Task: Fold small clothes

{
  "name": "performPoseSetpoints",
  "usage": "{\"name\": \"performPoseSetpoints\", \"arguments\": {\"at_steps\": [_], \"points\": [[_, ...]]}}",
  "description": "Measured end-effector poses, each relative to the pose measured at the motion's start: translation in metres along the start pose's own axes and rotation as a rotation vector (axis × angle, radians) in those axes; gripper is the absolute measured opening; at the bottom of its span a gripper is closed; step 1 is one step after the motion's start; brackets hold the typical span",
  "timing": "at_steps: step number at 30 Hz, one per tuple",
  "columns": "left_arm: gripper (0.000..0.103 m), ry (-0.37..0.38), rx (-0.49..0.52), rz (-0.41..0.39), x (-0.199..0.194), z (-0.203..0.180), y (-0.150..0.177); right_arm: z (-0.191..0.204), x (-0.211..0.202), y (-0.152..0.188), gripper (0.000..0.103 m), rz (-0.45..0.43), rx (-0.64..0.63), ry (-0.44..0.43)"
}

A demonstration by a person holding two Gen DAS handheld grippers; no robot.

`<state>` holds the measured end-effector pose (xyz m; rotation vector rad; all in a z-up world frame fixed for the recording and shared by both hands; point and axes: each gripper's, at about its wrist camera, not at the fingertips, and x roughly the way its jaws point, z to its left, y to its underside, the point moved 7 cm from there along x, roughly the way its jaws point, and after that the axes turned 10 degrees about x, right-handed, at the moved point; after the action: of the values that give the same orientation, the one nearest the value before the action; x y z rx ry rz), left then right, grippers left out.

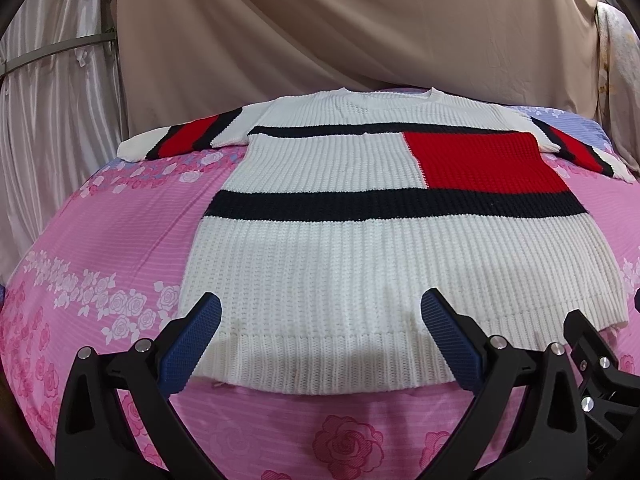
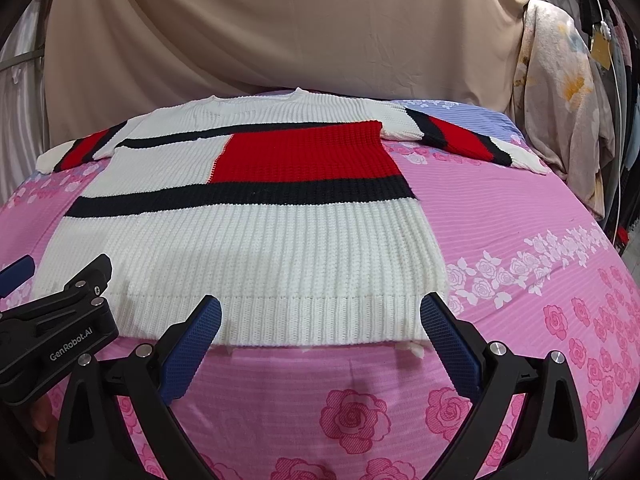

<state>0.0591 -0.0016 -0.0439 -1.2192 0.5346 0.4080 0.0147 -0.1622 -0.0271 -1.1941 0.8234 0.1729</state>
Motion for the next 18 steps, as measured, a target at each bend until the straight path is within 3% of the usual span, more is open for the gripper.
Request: {"name": "performPoseSetpoints", "arguments": {"at_steps": [18], "points": [[0.098, -0.004, 0.001, -0.001, 0.0002, -0.0001, 0.0001, 0.0002, 0.0003, 0.0, 0.098, -0.001, -0.002, 0.001]]}}
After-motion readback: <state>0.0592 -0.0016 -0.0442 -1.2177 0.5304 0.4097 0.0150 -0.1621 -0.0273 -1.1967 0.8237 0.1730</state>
